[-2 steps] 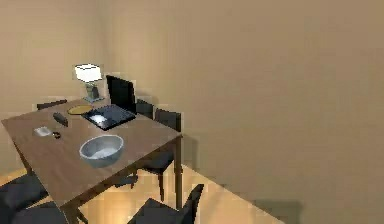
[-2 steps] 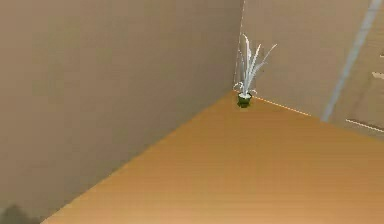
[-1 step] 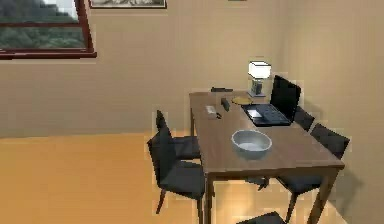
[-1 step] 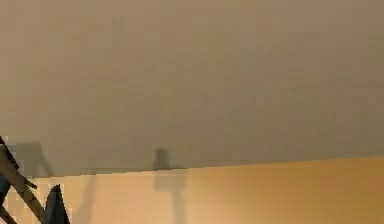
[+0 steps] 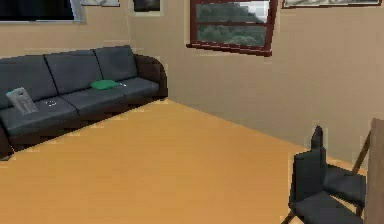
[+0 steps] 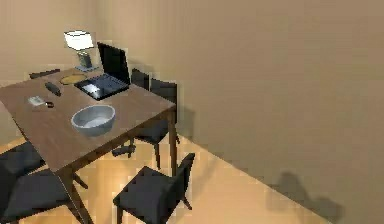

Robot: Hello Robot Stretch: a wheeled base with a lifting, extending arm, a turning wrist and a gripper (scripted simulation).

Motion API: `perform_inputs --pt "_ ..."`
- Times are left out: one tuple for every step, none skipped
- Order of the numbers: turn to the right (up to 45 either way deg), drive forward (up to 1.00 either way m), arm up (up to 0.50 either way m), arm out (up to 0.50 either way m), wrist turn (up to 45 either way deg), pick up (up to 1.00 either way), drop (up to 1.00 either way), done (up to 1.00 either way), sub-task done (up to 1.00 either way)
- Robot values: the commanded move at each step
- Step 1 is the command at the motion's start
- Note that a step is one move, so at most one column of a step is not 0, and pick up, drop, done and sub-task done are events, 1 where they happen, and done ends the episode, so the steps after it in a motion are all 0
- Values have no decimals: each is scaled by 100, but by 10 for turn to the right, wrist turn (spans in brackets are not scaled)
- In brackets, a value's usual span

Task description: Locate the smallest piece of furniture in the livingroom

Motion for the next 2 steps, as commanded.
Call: perform_inputs --pt "0 50 0 0 0 0 0 0 0" --pt "450 0 0 0 0 0 0 0 0"
